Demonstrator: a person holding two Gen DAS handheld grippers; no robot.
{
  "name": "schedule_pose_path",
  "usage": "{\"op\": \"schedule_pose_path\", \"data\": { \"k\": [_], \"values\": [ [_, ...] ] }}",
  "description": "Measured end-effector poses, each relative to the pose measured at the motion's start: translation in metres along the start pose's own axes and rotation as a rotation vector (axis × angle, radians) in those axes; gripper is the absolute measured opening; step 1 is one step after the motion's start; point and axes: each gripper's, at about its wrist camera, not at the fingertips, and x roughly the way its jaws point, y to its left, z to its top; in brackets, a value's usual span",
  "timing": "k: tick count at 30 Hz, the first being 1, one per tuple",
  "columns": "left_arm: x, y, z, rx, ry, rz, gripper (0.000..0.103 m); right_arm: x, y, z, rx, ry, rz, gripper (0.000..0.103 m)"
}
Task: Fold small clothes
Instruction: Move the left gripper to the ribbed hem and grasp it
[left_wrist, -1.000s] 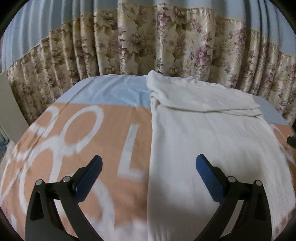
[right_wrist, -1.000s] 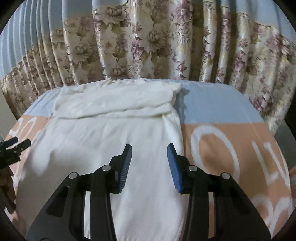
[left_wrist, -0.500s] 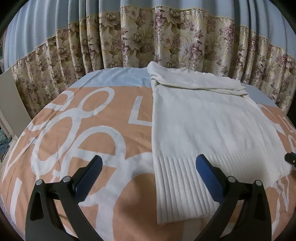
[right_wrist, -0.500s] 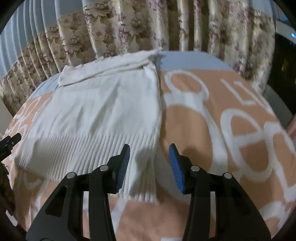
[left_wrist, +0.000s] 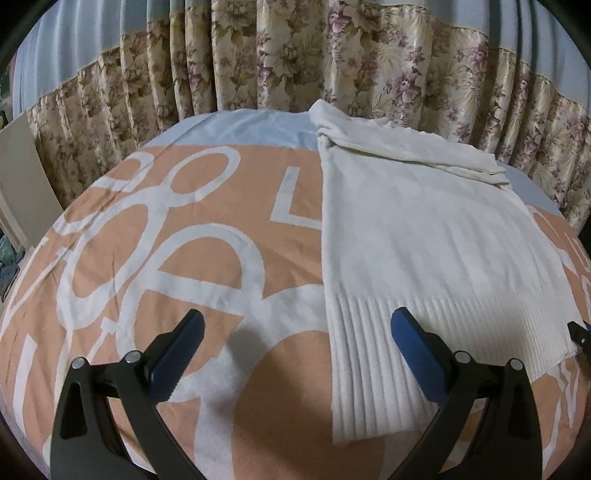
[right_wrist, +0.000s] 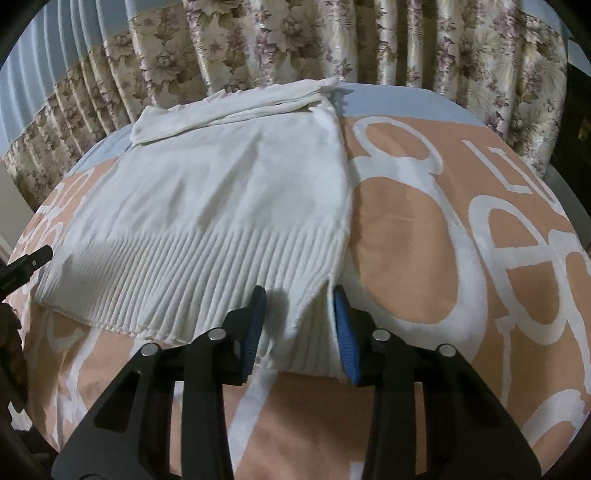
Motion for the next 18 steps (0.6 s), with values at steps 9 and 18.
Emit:
{"op": "schedule_pose_path", "data": {
  "k": [9, 18],
  "values": [
    [0.005, -0.017, -0.012, 0.044, 0.098, -0.073, 0.102, 0.002, 0.002, 0.0, -0.001, 0.0, -0.001, 0.039],
    [0.005, -0.031, -0.02, 0.074, 0.139, -0.053, 0.098, 0.003, 0.001, 0.0, 0.001, 0.002, 0.004, 0.039]
  ]
}}
